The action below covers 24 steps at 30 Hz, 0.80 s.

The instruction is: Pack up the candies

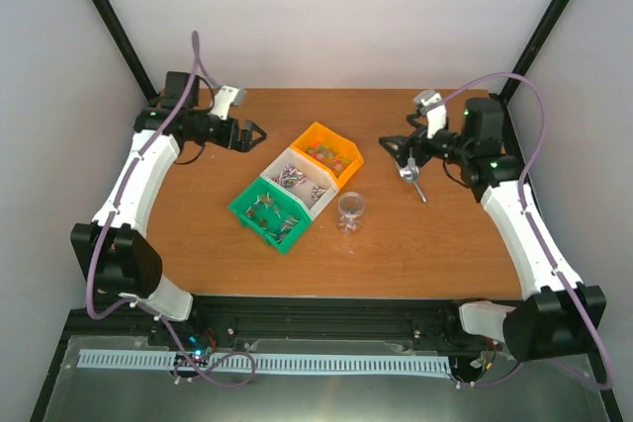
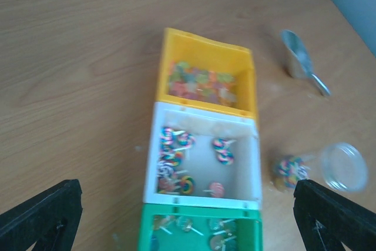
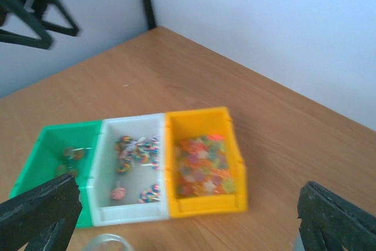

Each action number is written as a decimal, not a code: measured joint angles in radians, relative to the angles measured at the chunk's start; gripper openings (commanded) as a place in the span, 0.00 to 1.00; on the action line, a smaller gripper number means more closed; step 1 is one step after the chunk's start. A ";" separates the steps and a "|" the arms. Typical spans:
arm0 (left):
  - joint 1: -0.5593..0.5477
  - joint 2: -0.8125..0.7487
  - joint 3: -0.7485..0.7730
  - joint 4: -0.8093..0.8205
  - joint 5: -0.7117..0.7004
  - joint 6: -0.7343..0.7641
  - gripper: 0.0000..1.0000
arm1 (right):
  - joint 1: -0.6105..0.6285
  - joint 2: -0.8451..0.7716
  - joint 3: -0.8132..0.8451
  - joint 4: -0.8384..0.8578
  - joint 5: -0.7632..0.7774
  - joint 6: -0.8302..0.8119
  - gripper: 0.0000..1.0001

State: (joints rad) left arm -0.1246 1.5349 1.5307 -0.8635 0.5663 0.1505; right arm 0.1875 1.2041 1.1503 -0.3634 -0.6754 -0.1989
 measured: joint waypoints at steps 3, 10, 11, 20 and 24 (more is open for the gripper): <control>0.079 0.028 0.000 0.017 -0.003 -0.019 1.00 | -0.150 0.069 0.001 0.004 -0.049 0.021 1.00; 0.137 0.034 -0.100 0.089 -0.065 -0.019 1.00 | -0.362 0.181 -0.024 0.065 -0.137 0.067 1.00; 0.137 0.033 -0.128 0.100 -0.073 -0.019 1.00 | -0.385 0.193 -0.035 0.077 -0.146 0.071 1.00; 0.140 0.029 -0.312 0.184 -0.158 -0.019 1.00 | -0.484 0.257 -0.241 0.140 -0.127 0.068 1.00; 0.140 0.029 -0.320 0.206 -0.179 -0.019 1.00 | -0.484 0.255 -0.303 0.177 -0.115 0.063 1.00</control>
State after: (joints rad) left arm 0.0151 1.5639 1.2102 -0.6571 0.3870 0.1310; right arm -0.2966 1.4593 0.8474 -0.1860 -0.7902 -0.1356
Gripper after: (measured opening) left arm 0.996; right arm 1.000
